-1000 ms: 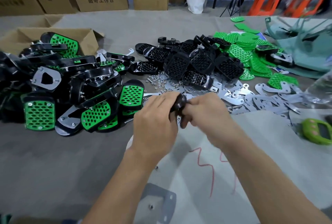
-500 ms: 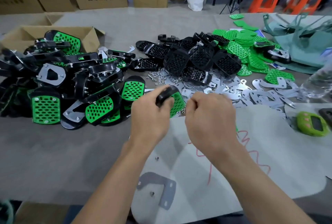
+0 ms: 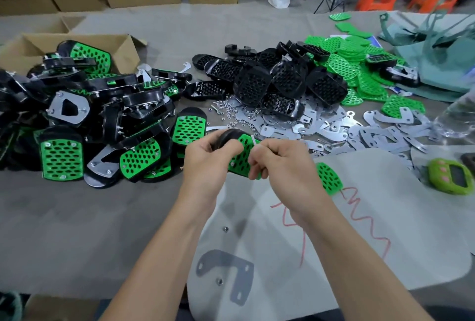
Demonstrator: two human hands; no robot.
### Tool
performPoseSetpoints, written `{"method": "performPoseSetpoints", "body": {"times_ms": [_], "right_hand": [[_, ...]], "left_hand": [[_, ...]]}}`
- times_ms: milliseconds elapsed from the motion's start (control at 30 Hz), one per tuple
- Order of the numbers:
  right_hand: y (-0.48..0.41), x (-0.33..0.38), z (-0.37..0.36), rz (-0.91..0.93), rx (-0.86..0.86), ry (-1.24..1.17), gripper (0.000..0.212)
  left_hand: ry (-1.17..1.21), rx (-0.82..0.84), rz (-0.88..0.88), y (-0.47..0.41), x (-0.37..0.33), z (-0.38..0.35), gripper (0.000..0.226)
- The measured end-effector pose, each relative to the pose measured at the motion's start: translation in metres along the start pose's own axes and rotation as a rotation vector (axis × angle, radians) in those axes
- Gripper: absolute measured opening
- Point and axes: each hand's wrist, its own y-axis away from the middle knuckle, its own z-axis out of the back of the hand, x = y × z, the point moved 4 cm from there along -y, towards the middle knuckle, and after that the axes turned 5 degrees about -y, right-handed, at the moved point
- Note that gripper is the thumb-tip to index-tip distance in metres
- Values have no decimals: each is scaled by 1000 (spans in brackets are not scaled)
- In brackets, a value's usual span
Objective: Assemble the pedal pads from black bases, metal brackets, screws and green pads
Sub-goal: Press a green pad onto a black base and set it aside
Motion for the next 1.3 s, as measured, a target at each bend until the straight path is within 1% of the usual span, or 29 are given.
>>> {"method": "performPoseSetpoints", "body": {"times_ms": [100, 167, 267, 333, 400, 500, 533, 600, 633, 700, 733, 800, 833, 900, 967, 1200, 1300], "right_hand": [[-2, -3, -2, -17, 11, -50, 31], [-3, -6, -1, -28, 14, -44, 30], [-3, -7, 2, -2, -5, 86, 22], [-2, -5, 3, 21, -52, 129, 24], [-2, -6, 6, 37, -122, 122, 32], [-1, -8, 6, 34, -183, 112, 28], [-1, -9, 6, 23, -188, 103, 24], [-1, -12, 6, -10, -181, 80, 18], [-2, -14, 5, -18, -172, 85, 16], [-3, -17, 5, -19, -175, 110, 15], [-4, -20, 6, -15, -191, 109, 15], [-6, -24, 8, -8, -214, 79, 15], [-7, -26, 9, -8, -213, 57, 16], [-8, -29, 9, -11, -201, -2, 21], [-9, -32, 7, -23, -180, -50, 24], [-10, -33, 8, 2, -164, -109, 21], [-11, -31, 9, 31, -154, -107, 24]], "left_hand": [[-40, -21, -67, -1, 1, -1, 8], [-79, -85, -110, -4, 4, 2, 11], [-93, -197, -124, -7, 10, 7, 17], [-93, -217, -110, -9, 14, 8, 16], [-79, -207, -73, -10, 19, 8, 21], [-151, -148, -4, -11, 25, 8, 23], [-190, -99, 21, -11, 27, 7, 20], [-241, -2, 49, -11, 28, 5, 4], [-250, 45, 52, -10, 28, 5, 8], [-262, 120, 53, -10, 28, 6, 26], [-273, 129, 44, -9, 27, 7, 29], [-318, 96, 14, -10, 27, 9, 17], [-366, 60, 5, -11, 27, 10, 14], [-412, 9, 1, -11, 30, 11, 26], [-370, -7, 17, -10, 31, 11, 31], [-317, 23, -6, -7, 28, 7, 37], [-333, 23, -19, -7, 28, 5, 37]]}}
